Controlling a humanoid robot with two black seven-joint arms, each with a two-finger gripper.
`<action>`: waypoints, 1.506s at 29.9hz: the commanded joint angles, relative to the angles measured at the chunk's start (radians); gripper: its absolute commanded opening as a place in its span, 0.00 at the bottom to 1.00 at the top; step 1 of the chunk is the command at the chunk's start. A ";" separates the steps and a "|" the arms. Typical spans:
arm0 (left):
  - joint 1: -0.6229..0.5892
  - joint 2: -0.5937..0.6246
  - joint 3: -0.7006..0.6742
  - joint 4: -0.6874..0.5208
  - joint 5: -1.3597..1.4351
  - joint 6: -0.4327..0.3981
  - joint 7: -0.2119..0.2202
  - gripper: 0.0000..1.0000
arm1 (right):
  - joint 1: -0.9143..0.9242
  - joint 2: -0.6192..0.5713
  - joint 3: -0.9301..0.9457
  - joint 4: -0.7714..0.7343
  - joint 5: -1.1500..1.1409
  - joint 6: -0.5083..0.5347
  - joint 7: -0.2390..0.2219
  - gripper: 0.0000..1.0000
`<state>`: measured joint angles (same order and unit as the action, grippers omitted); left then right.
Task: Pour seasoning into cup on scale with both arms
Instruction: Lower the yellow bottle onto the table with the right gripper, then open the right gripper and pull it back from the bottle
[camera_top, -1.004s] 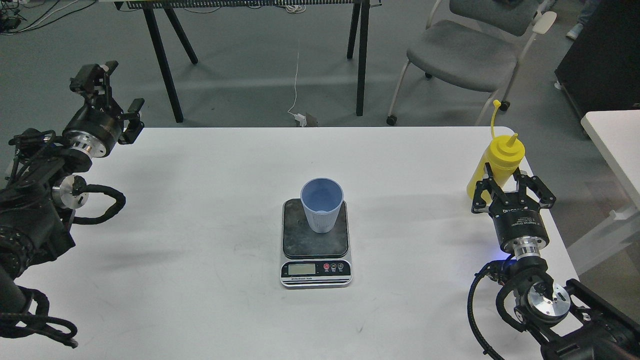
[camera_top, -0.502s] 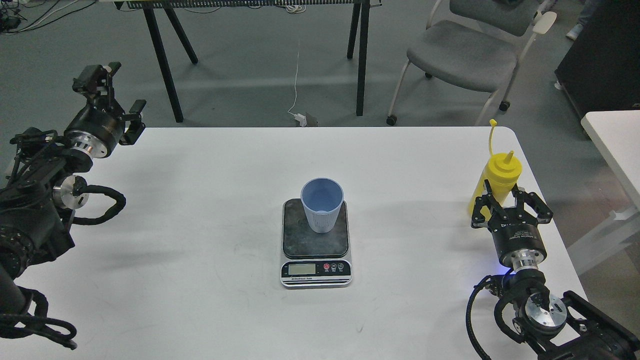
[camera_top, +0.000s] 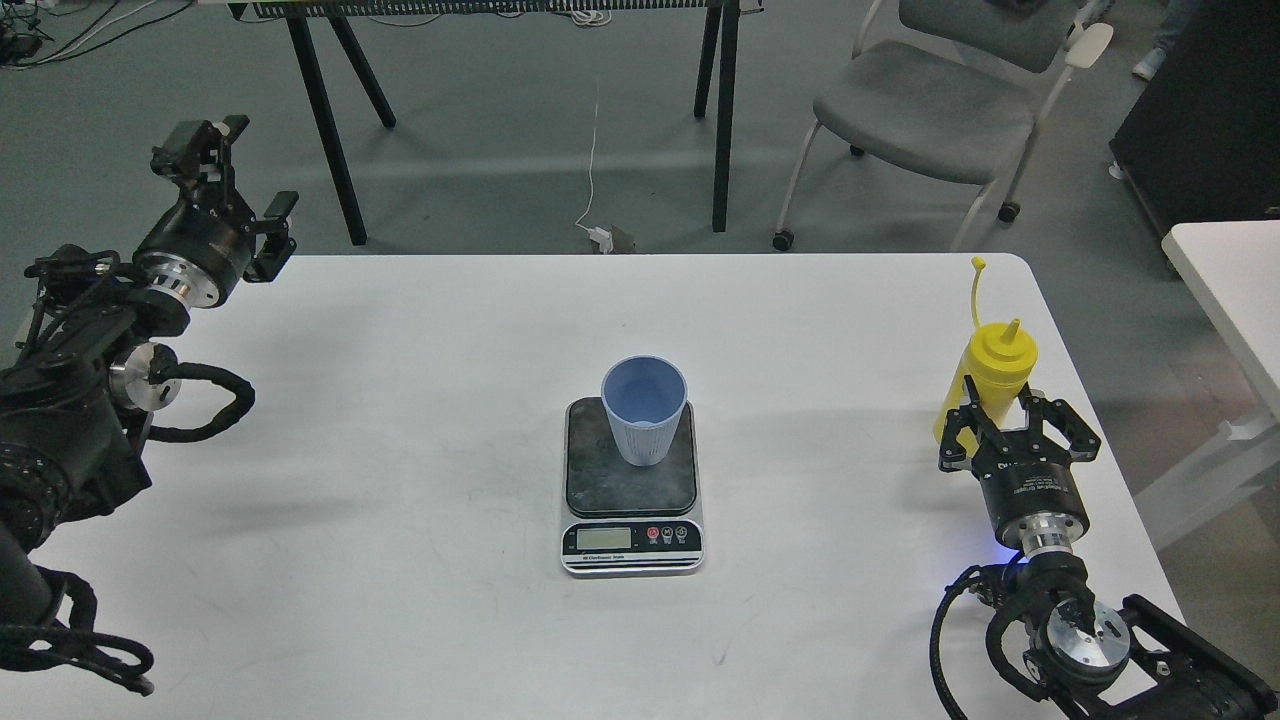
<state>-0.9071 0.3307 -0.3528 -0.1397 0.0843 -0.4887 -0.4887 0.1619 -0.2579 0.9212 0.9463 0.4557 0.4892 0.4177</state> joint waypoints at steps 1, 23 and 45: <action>0.002 0.001 0.000 0.000 0.000 0.000 0.000 0.94 | -0.008 0.000 -0.001 0.008 -0.008 -0.001 0.000 0.52; 0.000 0.001 0.000 0.002 0.000 0.000 0.000 0.94 | -0.097 -0.098 -0.042 0.124 -0.012 -0.001 -0.008 0.99; 0.002 -0.001 -0.005 0.002 -0.006 0.000 0.000 0.94 | 0.298 -0.612 -0.122 -0.233 -0.617 -0.001 -0.086 0.99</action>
<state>-0.9001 0.3300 -0.3556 -0.1380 0.0796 -0.4886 -0.4887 0.3038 -0.8651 0.8329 0.8104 -0.0681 0.4887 0.3752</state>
